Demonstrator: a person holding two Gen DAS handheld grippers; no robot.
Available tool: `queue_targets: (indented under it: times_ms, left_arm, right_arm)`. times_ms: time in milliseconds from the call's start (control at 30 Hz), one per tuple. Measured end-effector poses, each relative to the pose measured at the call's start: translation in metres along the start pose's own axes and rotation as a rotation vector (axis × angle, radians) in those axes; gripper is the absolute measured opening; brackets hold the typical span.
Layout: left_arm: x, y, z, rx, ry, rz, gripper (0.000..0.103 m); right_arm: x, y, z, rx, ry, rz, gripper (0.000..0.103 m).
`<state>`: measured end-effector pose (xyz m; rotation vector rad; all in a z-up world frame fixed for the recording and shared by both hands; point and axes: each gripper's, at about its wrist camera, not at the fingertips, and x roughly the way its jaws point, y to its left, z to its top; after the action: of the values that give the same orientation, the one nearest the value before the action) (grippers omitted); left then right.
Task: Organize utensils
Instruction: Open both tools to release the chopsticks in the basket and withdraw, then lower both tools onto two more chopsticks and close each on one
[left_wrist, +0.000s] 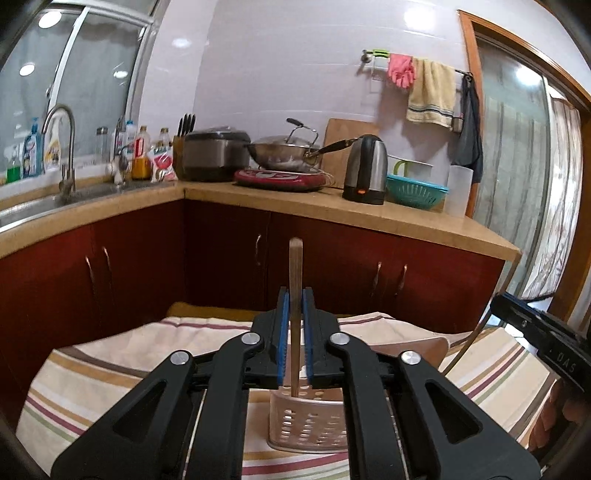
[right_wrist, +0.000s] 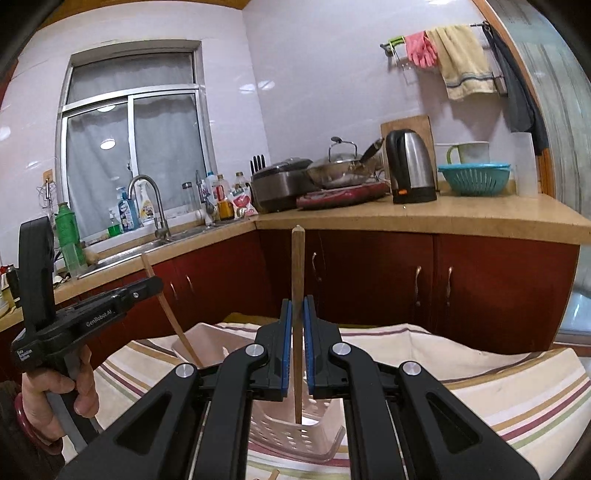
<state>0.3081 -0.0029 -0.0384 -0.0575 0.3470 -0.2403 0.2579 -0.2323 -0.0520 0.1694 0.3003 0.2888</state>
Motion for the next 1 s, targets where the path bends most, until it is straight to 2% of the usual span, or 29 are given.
queue_targets:
  times_ms: [33,67,100,200,267,400,500,700,1000]
  left_arm:
    - [0.001,0.003,-0.001,-0.010,0.005,0.002,0.026]
    - [0.001,0.005,-0.001,-0.021,0.005,0.009,0.032]
    - [-0.001,0.007,-0.002,-0.031,0.002,0.017,0.045]
    - [-0.007,0.011,-0.003,-0.040,-0.002,0.030,0.052]
    - [-0.011,0.011,-0.004,-0.038,-0.001,0.040,0.060]
    - [-0.026,0.012,-0.013,-0.028,0.010,0.054,0.066]
    - [-0.041,0.014,-0.025,-0.032,0.026,0.062,0.070]
    - [-0.067,0.013,-0.048,-0.011,0.058,0.074,0.070]
    - [-0.125,0.003,-0.098,0.017,0.062,0.104,0.070]
  right_arm:
    - [0.002,-0.001,0.000,0.001,0.006,-0.003,0.007]
    - [0.001,-0.001,-0.002,0.000,0.009,-0.006,0.008]
    - [0.000,-0.001,-0.002,-0.005,0.009,-0.015,0.014]
    - [-0.006,0.000,-0.003,-0.018,-0.003,-0.046,0.043]
    - [-0.012,0.000,-0.003,-0.030,-0.010,-0.071,0.051]
    - [-0.023,-0.002,-0.007,-0.041,-0.003,-0.107,0.064]
    - [-0.033,-0.005,-0.011,-0.035,0.007,-0.128,0.069]
    - [-0.060,-0.006,-0.022,-0.032,0.023,-0.158,0.069]
    - [-0.125,0.009,-0.083,-0.095,0.058,-0.215,0.069]
